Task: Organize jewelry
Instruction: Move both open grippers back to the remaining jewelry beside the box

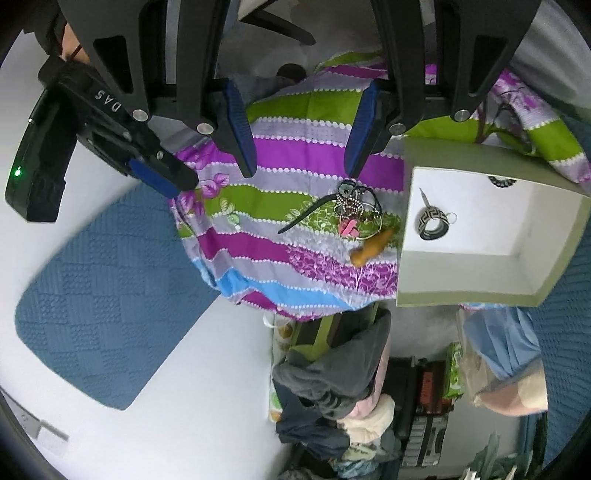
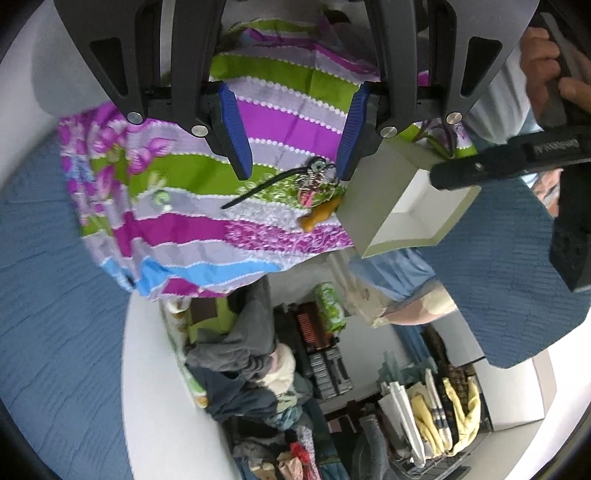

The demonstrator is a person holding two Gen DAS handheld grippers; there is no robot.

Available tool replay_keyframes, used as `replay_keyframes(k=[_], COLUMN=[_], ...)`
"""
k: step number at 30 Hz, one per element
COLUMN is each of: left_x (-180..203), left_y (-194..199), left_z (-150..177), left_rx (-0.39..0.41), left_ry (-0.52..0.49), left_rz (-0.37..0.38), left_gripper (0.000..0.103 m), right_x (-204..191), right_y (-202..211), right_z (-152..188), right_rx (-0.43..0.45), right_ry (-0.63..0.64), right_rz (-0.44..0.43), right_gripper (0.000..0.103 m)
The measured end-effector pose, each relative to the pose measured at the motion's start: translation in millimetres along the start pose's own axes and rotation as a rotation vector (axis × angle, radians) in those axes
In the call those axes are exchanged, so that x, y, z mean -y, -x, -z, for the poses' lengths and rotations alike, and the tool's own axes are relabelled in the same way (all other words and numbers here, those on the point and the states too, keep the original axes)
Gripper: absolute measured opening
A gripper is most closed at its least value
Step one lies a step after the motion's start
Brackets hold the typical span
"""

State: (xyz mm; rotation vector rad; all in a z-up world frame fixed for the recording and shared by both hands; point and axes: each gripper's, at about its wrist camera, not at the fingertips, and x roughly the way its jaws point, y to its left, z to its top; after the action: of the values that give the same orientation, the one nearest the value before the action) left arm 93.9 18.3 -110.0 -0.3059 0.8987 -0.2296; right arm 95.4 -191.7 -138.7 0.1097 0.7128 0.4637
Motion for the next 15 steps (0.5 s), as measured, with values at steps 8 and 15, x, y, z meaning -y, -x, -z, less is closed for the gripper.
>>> replay_keyframes(k=[8,15], left_x=[-14.3,-17.2], left_y=[-60.6,-103.4], left_z=[-8.0,-15.0], left_rx=[-0.05,-0.068], left_ry=[0.026,0.027], left_rz=[-0.037,-0.085], left_gripper=[0.036,0.029], right_x=[22.9,33.5], right_y=[-79.7,-140.5], right_z=[-16.3,-36.3], right_rx=[-0.093,-0.196], right_ry=[-0.035,-0.013], right_rz=[-0.133,-0.218], right_gripper=[0.036,0.031])
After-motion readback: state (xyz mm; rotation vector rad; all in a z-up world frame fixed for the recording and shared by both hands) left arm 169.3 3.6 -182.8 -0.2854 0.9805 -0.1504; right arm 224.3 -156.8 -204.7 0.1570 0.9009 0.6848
